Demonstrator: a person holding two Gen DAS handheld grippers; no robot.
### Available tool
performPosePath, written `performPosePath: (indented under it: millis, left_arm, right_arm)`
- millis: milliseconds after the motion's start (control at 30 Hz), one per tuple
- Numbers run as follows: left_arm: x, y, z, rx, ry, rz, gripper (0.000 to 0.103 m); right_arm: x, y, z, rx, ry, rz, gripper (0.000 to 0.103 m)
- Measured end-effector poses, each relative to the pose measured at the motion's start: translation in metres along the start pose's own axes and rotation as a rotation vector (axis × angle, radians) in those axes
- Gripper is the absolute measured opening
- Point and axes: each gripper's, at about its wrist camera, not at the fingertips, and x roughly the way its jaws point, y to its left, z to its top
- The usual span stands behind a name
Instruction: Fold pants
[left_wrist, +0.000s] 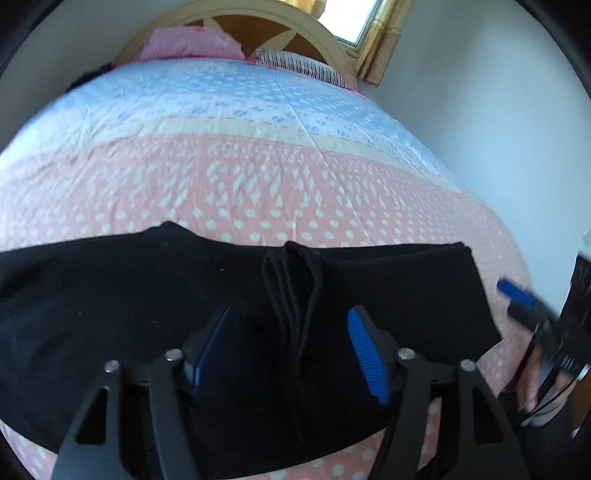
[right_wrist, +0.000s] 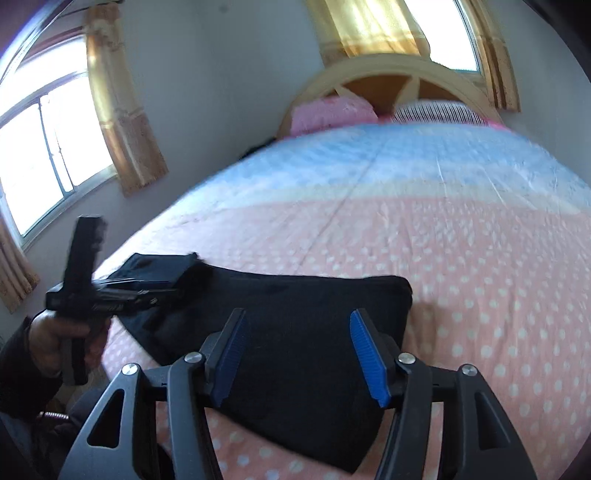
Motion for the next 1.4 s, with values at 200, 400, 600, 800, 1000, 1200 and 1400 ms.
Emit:
performPosePath:
  millis: [200, 400, 600, 800, 1000, 1200, 1400]
  left_arm:
    - [0.011, 0.001, -0.006, 0.091, 0.017, 0.121, 0.074]
    - [-0.019, 0.023, -0.001, 0.107, -0.04, 0.162, 0.074]
    - [-0.064, 0.102, -0.012, 0.005, -0.085, 0.325, 0.076]
    - [-0.091, 0.19, -0.032, -0.198, -0.11, 0.42, 0.077]
    - [-0.081, 0.222, -0.048, -0.266, -0.108, 0.404, 0.077]
    - [-0.075, 0.225, -0.045, -0.282, -0.148, 0.385, 0.081]
    - [-0.08, 0.227, -0.047, -0.277, -0.142, 0.381, 0.082]
  right_arm:
    - [0.013, -0.004, 0.006, 0.034, 0.054, -0.049, 0.061]
    - [0.013, 0.07, 0.019, -0.132, 0.034, 0.125, 0.061]
    - [0.054, 0.143, 0.013, -0.258, 0.084, 0.25, 0.061]
    - [0.088, 0.172, -0.03, -0.33, 0.232, 0.299, 0.061]
    - [0.07, 0.173, -0.014, -0.267, 0.171, 0.342, 0.061]
    - [0.096, 0.16, 0.02, -0.121, 0.157, 0.297, 0.061]
    - [0.106, 0.163, 0.017, -0.11, 0.214, 0.321, 0.061]
